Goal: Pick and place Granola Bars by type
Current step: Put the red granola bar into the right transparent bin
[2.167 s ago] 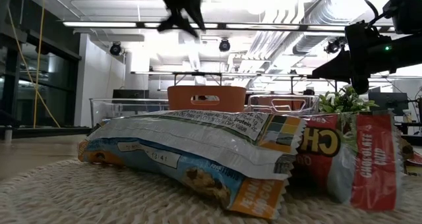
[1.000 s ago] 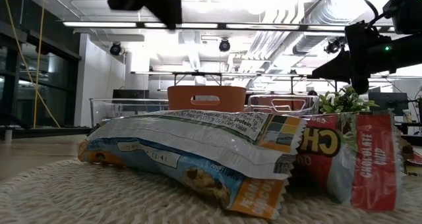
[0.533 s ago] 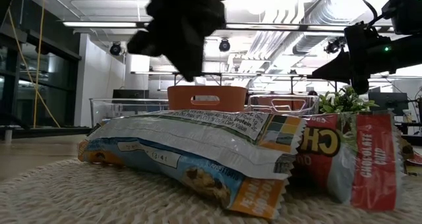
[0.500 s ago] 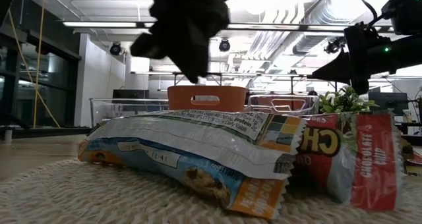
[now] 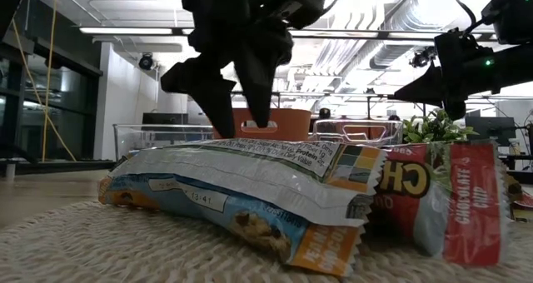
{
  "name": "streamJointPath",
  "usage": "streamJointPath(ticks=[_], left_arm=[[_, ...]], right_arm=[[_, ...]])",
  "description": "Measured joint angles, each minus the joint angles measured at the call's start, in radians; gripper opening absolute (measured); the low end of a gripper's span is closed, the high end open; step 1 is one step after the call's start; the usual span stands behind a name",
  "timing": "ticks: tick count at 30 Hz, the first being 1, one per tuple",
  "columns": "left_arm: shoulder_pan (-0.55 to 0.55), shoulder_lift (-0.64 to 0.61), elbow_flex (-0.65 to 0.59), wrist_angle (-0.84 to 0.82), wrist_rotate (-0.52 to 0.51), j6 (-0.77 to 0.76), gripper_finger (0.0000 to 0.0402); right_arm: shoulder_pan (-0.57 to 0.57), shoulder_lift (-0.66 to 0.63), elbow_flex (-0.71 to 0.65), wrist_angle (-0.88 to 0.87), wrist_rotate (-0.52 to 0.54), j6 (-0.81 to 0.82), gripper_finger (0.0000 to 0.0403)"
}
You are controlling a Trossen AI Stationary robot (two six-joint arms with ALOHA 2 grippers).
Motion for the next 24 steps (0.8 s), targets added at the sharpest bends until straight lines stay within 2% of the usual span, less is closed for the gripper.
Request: streamJointPath(ticks=[24], left_arm=[[0.000, 0.106, -0.001, 0.052, 0.028, -0.009, 0.0214]], right_arm=[[0.000, 0.001, 0.000, 0.000, 0.001, 0.000, 0.0000]])
